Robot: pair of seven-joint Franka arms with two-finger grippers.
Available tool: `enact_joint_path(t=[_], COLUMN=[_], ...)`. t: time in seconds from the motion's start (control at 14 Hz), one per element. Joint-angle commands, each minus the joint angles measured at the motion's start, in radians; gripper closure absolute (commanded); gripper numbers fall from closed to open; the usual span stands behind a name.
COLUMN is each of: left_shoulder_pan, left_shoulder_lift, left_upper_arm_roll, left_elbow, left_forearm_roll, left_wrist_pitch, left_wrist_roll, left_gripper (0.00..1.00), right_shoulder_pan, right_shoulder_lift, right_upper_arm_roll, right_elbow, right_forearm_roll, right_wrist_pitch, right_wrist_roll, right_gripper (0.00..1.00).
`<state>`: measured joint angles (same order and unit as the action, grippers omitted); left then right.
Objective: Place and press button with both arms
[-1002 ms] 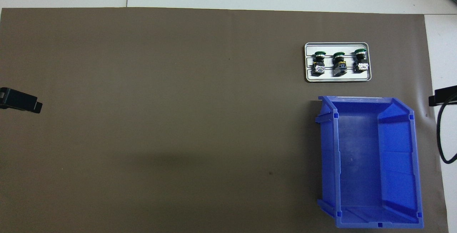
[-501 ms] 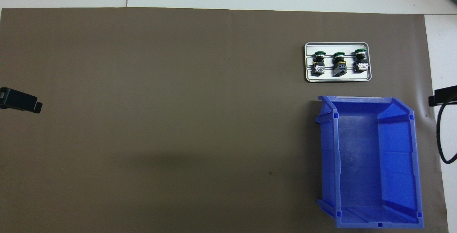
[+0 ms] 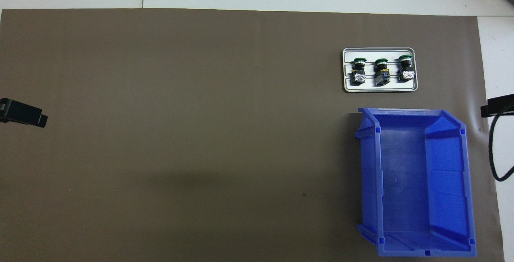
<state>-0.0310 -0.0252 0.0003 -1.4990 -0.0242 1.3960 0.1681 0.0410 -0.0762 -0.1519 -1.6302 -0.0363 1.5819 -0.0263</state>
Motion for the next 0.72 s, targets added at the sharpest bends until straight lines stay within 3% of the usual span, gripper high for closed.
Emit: enact_joint_path(t=[0.0,0.64], left_shoulder_pan=[0.011,0.011], left_shoulder_lift=[-0.016,-0.016], left_upper_arm_roll=[-0.008,-0.008], left_elbow=[-0.012,-0.012], left_forearm_roll=[0.012,0.012], left_wrist_pitch=[-0.009,-0.009], left_wrist_roll=[-0.004,-0.006], left_gripper=[0.00,0.00], right_shoulder_pan=[-0.001,0.030], right_shoulder_lift=[0.054,0.433], right_upper_arm_roll=[0.017,0.046], right_elbow=[-0.014,0.065], right_forearm_roll=[-0.008,0.062], right_wrist_pitch=[0.093,0.475], right_wrist_roll=[0.014,0.025], right_gripper=[0.00,0.00])
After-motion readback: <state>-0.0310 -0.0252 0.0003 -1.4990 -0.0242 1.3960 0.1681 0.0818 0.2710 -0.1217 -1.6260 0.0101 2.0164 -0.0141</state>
